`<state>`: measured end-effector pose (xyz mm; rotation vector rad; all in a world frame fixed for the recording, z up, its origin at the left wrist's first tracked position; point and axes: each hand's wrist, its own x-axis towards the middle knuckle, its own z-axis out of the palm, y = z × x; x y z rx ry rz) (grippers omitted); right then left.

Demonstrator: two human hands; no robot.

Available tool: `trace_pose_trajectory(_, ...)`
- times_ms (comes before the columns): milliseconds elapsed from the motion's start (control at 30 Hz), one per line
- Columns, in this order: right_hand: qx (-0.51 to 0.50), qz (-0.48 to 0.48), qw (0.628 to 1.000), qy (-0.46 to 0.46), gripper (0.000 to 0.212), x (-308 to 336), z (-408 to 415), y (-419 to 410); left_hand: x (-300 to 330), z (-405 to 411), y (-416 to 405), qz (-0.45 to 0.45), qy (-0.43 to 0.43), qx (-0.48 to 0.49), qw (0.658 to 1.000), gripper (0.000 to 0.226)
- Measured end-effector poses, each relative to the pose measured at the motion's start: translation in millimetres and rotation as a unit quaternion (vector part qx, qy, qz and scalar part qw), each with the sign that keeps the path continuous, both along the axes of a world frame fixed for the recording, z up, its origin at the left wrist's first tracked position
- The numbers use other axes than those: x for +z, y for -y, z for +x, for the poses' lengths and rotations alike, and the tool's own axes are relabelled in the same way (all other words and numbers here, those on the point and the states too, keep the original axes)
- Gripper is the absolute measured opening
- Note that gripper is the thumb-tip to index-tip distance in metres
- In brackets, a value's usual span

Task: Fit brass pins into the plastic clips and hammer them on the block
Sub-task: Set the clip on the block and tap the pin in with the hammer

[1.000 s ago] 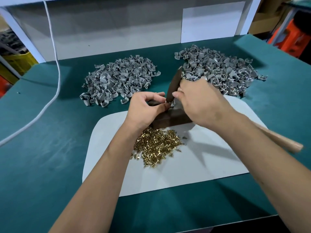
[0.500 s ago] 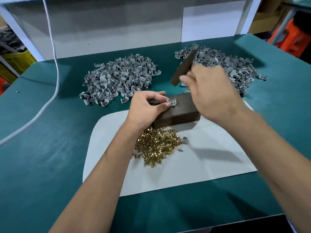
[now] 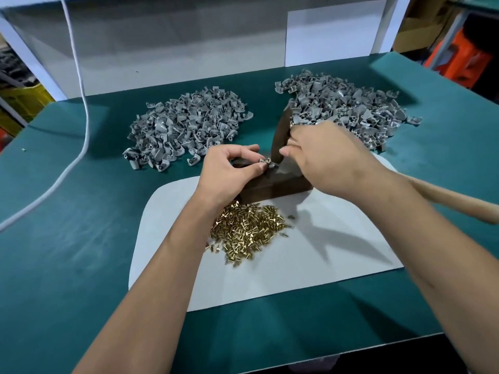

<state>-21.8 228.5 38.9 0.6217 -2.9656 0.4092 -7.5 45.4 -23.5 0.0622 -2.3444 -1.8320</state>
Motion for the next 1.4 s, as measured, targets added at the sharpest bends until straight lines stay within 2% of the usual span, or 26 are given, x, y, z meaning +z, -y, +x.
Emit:
trace_pose_trajectory(133, -0.050, -0.037, 0.998, -0.031, 0.019, -5.8, -8.0, -23.6, -0.1, -0.1, -1.2, 0.001, 0.003, 0.002, 1.000, 0.013)
trace_pose_trajectory(433, -0.115, 0.009, 0.991, 0.066, 0.013, -20.9, -17.1, -54.2, 1.3, 0.5, -1.4, 0.015, 0.011, -0.003, 1.000, 0.020)
trace_pose_trajectory(600, -0.092, 0.050, 0.989, 0.103, 0.012, -10.7, -21.7, -49.1, -1.2, -1.2, -1.3, 0.013, -0.001, -0.005, 1.000, 0.015)
trace_pose_trajectory(733, -0.077, -0.026, 0.996, 0.037, 0.021, -1.7, -21.1, -31.6, -3.6, -2.5, -0.5, 0.026, -0.003, -0.007, 1.000, 0.015)
trace_pose_trajectory(800, -0.022, -0.073, 0.997, 0.026, 0.020, -3.6, -17.1, -15.4, -3.5, -2.5, -1.0, 0.033, -0.006, -0.008, 0.999, 0.015)
trace_pose_trajectory(900, 0.059, -0.076, 0.995, 0.030, 0.026, -11.4, -13.2, 6.2, -2.9, -1.9, -1.5, 0.049, -0.010, -0.008, 0.999, 0.016)
trace_pose_trajectory(1100, 0.091, -0.098, 0.991, -0.030, 0.021, -26.1, -21.1, 15.2, -3.0, -4.4, 1.5, 0.066, -0.012, 0.001, 0.998, 0.011)
trace_pose_trajectory(1233, 0.071, -0.127, 0.989, -0.040, 0.018, -28.6, -31.8, 11.6, -4.7, -8.1, 8.5, 0.013, -0.056, 0.062, 0.996, 0.009)
trace_pose_trajectory(1400, -0.054, -0.120, 0.990, -0.060, 0.021, -26.1, -61.9, -5.6, -11.1, -16.5, 36.6, -0.128, -0.089, 0.198, 0.968, 0.010)
